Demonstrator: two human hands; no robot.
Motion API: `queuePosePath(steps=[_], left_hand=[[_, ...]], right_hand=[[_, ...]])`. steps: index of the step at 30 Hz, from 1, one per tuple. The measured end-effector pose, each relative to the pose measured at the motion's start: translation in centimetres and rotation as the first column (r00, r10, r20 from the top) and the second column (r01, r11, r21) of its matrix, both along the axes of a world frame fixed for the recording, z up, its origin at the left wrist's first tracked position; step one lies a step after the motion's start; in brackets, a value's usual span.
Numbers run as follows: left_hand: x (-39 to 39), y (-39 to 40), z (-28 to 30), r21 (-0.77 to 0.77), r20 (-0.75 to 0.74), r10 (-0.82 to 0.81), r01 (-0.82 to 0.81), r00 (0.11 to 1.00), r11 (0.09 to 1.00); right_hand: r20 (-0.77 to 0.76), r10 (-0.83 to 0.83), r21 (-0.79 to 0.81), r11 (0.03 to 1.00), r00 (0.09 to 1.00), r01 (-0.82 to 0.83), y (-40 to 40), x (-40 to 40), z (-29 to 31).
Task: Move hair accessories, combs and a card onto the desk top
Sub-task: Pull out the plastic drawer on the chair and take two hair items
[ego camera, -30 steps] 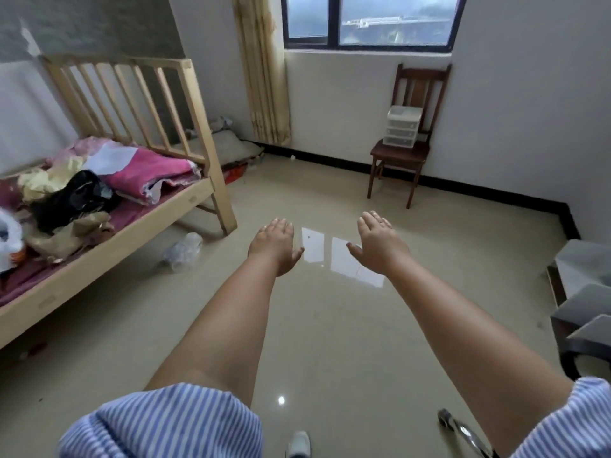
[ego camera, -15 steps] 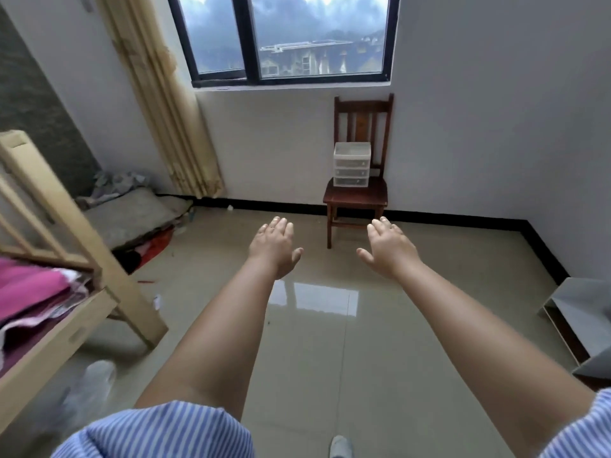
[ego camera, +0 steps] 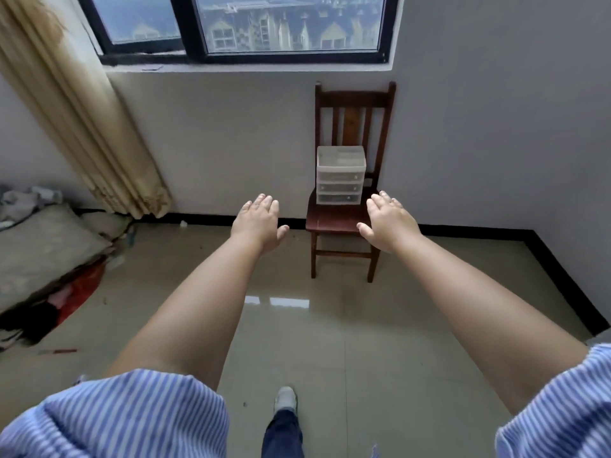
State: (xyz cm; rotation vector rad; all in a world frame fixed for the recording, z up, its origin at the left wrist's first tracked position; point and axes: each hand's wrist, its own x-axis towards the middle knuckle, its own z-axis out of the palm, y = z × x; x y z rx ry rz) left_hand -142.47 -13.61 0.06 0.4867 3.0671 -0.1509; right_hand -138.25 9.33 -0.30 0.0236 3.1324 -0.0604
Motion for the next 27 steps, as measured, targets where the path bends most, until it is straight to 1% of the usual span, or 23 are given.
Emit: queuePosePath(steps=[4, 7, 11, 15, 20, 23, 25, 26, 27], left_hand=[[-13.6, 0.4, -1.0, -0.033, 0.042, -0.066, 0.068, 0.997, 0.997], [-22.6, 1.7, -1.4, -0.027, 0.064, -0.101, 0.103, 0.993, 0.994], [-32.5, 4.8, -3.3, 0.003, 0.110, -0.155, 0.155, 0.982, 0.988], [-41.7, 8.6, -6.9, 0.029, 0.140, -0.211, 0.209, 0.968, 0.978], [-53.3, 12.6, -11.1, 0.002, 0.217, -0.175, 0.179, 0.960, 0.984], [-59.1, 14.8, -13.1, 0.004, 0.255, -0.192, 0.197, 0.948, 0.980], [-62.0, 16.1, -14.7, 0.014, 0.279, -0.217, 0.221, 0.936, 0.975], [-63.3, 16.8, -15.7, 0.021, 0.301, -0.226, 0.231, 0.926, 0.973], [-64.4, 17.5, -16.8, 0.022, 0.322, -0.239, 0.245, 0.916, 0.969]], right_hand=[[0.020, -0.094, -0.048, 0.994, 0.995, 0.095, 0.5, -11.9, -0.9], [0.042, -0.131, -0.087, 0.987, 0.991, 0.134, 1.4, -19.1, -1.8], [0.094, -0.194, -0.136, 0.969, 0.976, 0.206, 4.2, -27.5, -3.9], [0.155, -0.256, -0.156, 0.947, 0.954, 0.280, 8.2, -36.8, -7.5], [0.236, -0.236, -0.250, 0.923, 0.943, 0.293, 12.2, -48.7, -12.4], [0.335, -0.188, -0.279, 0.916, 0.923, 0.288, 13.5, -54.1, -15.5], [0.383, -0.207, -0.346, 0.871, 0.900, 0.348, 13.8, -57.2, -17.8], [0.422, -0.244, -0.403, 0.812, 0.873, 0.421, 13.9, -58.7, -18.8], [0.472, -0.288, -0.464, 0.722, 0.833, 0.513, 13.8, -60.2, -19.9]])
